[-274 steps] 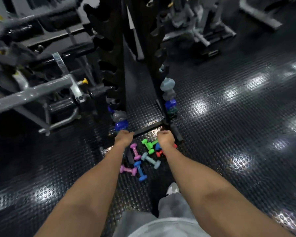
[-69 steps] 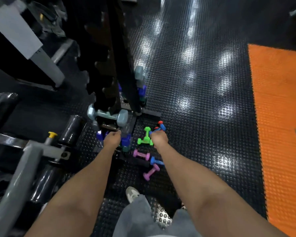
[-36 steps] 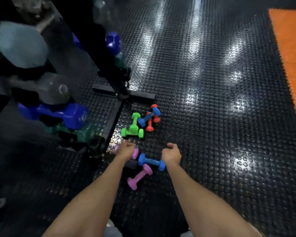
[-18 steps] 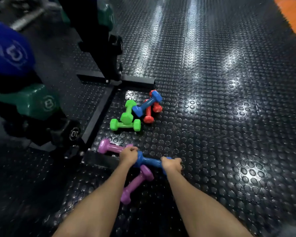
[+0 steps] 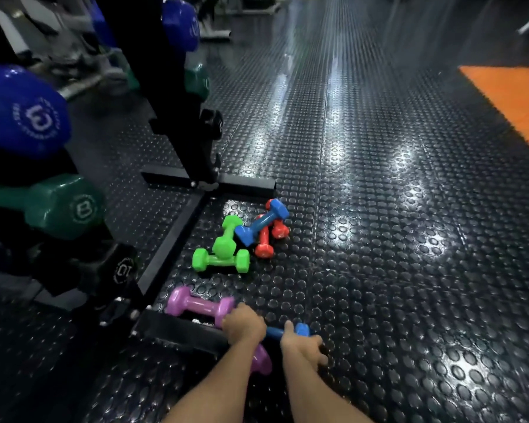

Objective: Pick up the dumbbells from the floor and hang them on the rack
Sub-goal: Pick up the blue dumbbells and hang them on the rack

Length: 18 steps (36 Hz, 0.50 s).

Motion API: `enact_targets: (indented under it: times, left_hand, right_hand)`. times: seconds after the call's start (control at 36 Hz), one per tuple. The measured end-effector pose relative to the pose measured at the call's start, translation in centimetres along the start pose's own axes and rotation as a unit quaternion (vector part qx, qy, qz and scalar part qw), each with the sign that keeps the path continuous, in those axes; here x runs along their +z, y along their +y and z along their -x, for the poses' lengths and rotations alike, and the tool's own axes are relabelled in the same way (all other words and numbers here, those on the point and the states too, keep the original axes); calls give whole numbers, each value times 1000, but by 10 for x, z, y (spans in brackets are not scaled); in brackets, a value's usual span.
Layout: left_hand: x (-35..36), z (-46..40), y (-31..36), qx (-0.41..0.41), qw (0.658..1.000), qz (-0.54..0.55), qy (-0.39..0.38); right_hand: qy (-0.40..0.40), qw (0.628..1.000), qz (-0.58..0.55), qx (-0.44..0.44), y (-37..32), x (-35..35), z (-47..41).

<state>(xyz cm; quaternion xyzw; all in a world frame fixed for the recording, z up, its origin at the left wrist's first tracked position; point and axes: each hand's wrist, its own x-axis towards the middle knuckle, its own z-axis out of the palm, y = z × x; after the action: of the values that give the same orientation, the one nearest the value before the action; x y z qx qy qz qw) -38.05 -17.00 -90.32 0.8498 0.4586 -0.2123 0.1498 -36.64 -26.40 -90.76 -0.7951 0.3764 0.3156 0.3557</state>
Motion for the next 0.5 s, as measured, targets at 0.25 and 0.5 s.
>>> enact_targets:
  times: [0.25, 0.5]
  left_hand:
    - [-17, -3, -3, -14, 994, 110, -18]
    - [-101, 24, -8, -22, 914, 402, 53]
  right_hand:
    - [-51, 996, -72, 17, -12, -18, 1]
    - [-70, 988, -74, -115, -59, -71, 51]
